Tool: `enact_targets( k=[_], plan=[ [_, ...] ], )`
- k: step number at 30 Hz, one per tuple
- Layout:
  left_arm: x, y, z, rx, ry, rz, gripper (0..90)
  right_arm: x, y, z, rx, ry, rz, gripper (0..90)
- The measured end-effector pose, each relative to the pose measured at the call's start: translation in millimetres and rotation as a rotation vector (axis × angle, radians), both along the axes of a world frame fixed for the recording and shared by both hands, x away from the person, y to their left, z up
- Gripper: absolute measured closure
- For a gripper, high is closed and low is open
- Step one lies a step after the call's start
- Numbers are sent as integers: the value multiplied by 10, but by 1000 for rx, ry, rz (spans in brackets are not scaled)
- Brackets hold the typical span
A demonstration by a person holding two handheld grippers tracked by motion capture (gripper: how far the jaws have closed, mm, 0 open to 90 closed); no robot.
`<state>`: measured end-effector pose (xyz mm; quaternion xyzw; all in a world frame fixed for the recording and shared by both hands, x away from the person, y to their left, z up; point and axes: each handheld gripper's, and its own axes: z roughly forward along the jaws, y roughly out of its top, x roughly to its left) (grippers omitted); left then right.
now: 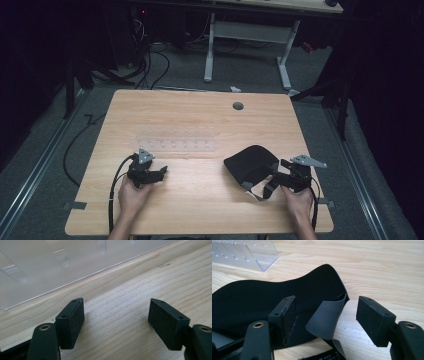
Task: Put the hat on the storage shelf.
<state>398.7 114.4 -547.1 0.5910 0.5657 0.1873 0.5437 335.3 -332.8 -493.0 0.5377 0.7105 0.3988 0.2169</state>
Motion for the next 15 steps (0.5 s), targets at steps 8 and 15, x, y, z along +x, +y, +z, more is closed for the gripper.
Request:
enact_targets(
  k=[8,15],
  plan=[
    [0,-1,0,0,0,1,296,111,19,-85,34,32,13,329],
    [0,-2,0,0,0,2,296,228,83,-112,51,62,37,344]
  ],
)
